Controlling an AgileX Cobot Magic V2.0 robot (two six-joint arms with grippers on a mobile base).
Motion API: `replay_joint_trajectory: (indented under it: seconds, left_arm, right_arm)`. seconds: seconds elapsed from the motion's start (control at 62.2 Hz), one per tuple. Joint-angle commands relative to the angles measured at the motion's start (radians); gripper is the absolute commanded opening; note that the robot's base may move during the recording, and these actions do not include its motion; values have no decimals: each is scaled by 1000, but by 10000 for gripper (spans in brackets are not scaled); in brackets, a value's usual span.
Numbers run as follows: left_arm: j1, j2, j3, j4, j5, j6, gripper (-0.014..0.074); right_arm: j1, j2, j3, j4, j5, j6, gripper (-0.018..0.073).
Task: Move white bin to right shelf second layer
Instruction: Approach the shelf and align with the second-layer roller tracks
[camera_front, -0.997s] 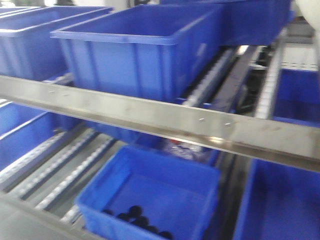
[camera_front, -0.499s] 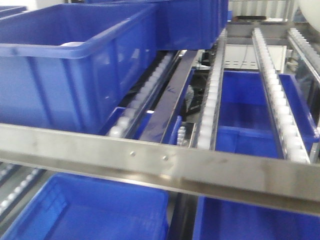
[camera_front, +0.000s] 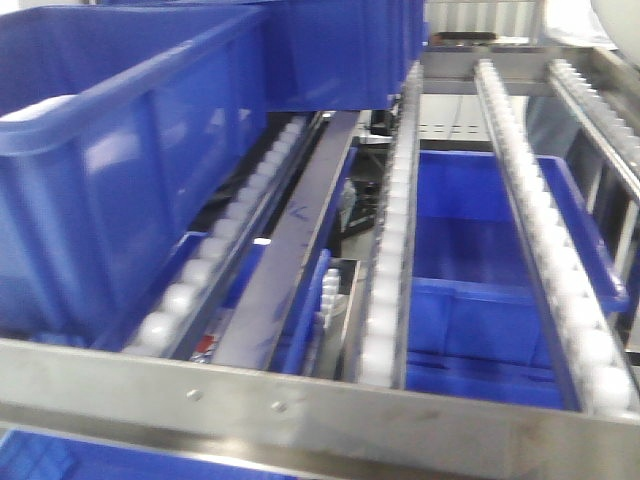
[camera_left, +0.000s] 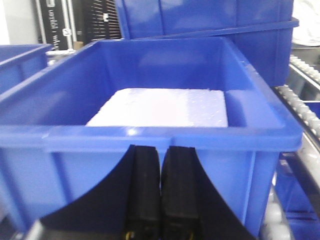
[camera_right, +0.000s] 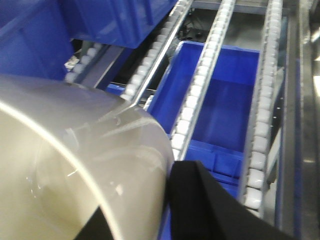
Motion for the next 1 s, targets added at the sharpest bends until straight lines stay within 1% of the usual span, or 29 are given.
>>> replay_joint_trajectory:
  seconds: [0.0,0.981]
  left_arm:
    - [-2,-13,33,-5,-87,-7,85]
    - [-2,-13,33,-5,-87,-7,85]
  right_arm:
    - [-6,1,-31,-2,-108,-4,52]
    - [-6,1,-31,-2,-108,-4,52]
